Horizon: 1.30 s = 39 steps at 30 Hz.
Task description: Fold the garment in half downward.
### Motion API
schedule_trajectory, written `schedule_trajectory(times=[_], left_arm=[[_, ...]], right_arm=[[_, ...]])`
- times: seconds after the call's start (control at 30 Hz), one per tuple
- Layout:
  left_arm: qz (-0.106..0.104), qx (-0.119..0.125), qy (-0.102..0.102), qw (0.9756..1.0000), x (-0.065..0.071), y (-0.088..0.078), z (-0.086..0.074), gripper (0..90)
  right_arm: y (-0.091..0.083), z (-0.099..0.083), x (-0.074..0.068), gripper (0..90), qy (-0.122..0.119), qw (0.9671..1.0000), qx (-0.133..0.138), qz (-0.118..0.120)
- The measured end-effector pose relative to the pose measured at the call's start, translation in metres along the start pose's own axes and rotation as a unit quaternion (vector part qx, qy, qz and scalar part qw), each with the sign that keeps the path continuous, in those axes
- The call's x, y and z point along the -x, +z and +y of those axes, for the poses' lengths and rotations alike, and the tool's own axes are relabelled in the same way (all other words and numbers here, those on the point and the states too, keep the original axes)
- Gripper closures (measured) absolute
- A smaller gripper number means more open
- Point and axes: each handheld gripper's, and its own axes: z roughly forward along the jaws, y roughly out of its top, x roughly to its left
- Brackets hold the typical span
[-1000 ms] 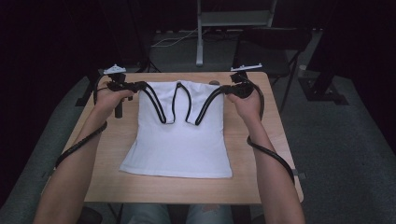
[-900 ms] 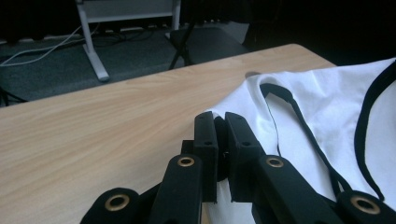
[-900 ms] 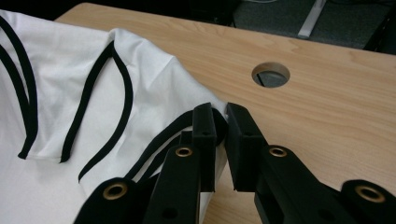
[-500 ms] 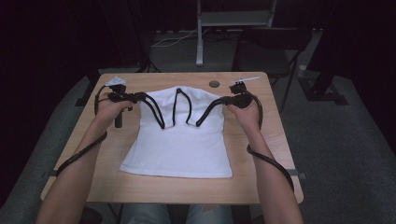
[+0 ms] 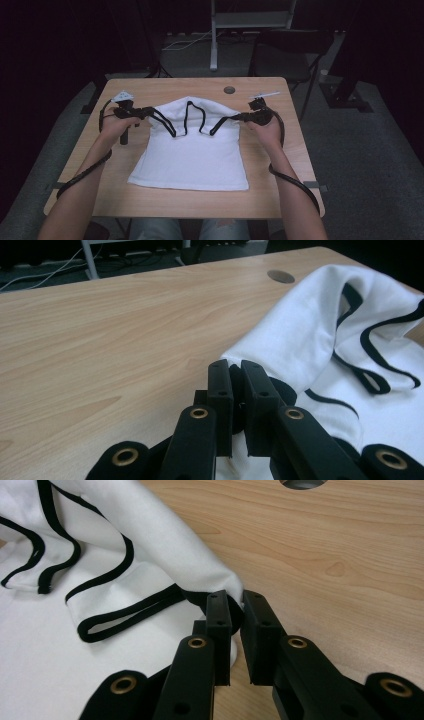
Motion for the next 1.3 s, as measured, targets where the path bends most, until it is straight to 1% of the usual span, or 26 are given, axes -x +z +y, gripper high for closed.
schedule_trajectory(times=[0.1, 0.2, 0.3, 0.43, 0.5, 0.67, 0.77, 0.83, 0.93, 0.97, 1.13, 1.2, 1.3], left_arm=[[0.000, -0.001, 0.006, 1.0000, 0.002, -0.002, -0.003, 84.5], [0.000, -0.002, 0.018, 0.9998, 0.006, -0.005, -0.005, 84.5], [0.005, -0.001, 0.029, 0.9996, 0.008, -0.008, -0.006, 84.5], [0.006, 0.003, 0.035, 0.9994, 0.009, -0.015, -0.008, 84.6], [0.007, 0.006, 0.039, 0.9992, 0.010, -0.018, -0.008, 84.5], [0.008, 0.010, 0.050, 0.9987, 0.013, -0.025, -0.008, 84.5], [0.010, 0.005, 0.060, 0.9981, 0.014, -0.028, -0.010, 84.5], [0.009, 0.004, 0.066, 0.9978, 0.015, -0.030, -0.012, 84.5], [0.007, 0.002, 0.080, 0.9968, 0.018, -0.033, -0.014, 84.5], [0.006, 0.002, 0.081, 0.9967, 0.018, -0.033, -0.014, 84.5], [0.008, -0.002, 0.099, 0.9951, 0.022, -0.037, -0.017, 84.5], [0.007, 0.001, 0.109, 0.9941, 0.025, -0.039, -0.017, 84.5], [0.004, 0.005, 0.116, 0.9933, 0.027, -0.042, -0.016, 84.5]], right_arm=[[-0.003, -0.002, -0.002, 83.1, -0.008, 1.0000, 0.002, 0.004], [-0.005, -0.005, -0.005, 83.1, -0.017, 0.9998, 0.001, 0.004], [-0.006, -0.007, -0.007, 83.1, -0.026, 0.9997, 0.000, 0.001], [-0.012, -0.010, -0.012, 83.1, -0.040, 0.9992, 0.005, 0.000], [-0.014, -0.010, -0.015, 83.1, -0.054, 0.9985, 0.005, -0.003], [-0.019, -0.011, -0.021, 83.1, -0.070, 0.9975, 0.005, -0.005], [-0.021, -0.011, -0.025, 83.1, -0.081, 0.9967, 0.006, -0.008], [-0.023, -0.012, -0.027, 83.1, -0.094, 0.9955, 0.003, -0.012], [-0.025, -0.014, -0.030, 83.2, -0.103, 0.9946, 0.000, -0.013], [-0.026, -0.014, -0.030, 83.1, -0.106, 0.9942, -0.001, -0.015], [-0.029, -0.018, -0.032, 83.2, -0.112, 0.9936, -0.003, -0.013], [-0.031, -0.019, -0.033, 83.2, -0.116, 0.9932, -0.001, -0.013], [-0.033, -0.019, -0.034, 83.3, -0.120, 0.9927, -0.001, -0.012]])
